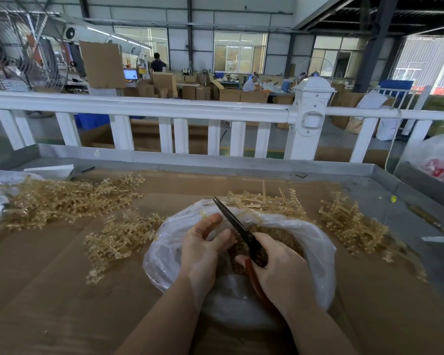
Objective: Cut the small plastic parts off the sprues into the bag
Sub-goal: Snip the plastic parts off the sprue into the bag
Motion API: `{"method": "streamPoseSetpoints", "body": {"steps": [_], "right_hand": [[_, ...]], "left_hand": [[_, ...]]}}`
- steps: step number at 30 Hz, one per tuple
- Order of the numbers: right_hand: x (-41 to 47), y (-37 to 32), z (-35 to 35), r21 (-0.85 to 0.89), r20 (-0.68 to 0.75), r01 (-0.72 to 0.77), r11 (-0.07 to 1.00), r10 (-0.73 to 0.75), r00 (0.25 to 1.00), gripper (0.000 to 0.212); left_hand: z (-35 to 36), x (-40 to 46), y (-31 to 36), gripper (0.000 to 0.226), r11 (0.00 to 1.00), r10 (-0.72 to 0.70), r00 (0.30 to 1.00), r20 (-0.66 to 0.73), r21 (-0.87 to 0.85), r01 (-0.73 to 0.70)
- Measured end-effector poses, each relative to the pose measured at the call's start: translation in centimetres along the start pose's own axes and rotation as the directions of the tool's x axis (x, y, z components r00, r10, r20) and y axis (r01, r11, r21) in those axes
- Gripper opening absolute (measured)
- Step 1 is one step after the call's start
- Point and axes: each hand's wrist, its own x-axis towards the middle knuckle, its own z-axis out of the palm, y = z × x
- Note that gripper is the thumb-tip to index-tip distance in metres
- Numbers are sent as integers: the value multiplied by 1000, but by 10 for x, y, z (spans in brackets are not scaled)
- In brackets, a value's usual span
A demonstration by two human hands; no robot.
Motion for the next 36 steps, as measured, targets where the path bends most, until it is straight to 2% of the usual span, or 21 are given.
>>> {"method": "streamPoseSetpoints", "body": {"steps": [4,6,8,13,23,29,36], "right_hand": [[0,0,1,-9,0,8,1000,-8,1000,43],[0,1,2,-3,3,15,1000,-15,1000,45],[0,1,2,0,10,15,1000,-15,1000,45],[0,1,1,3,19,16,1000,-16,1000,42],[0,1,0,-3,1,11,1000,-11,1000,45],[0,1,1,-1,-8,18,1000,-18,1000,46],[1,2,0,15,-11,13,1000,-13,1000,44]], "left_hand": [[-3,0,1,47,999,-33,997,69,-20,34],[-3,0,1,52,999,-47,994,95,32,44],[-2,-1,1,45,995,-7,998,65,96,0],[1,-6,4,31,993,36,999,-8,115,-35],[2,-5,2,20,961,85,996,-32,268,-73],[5,-4,0,13,978,71,995,-76,202,-54],[7,-4,5,26,997,55,995,-87,66,-49]]}}
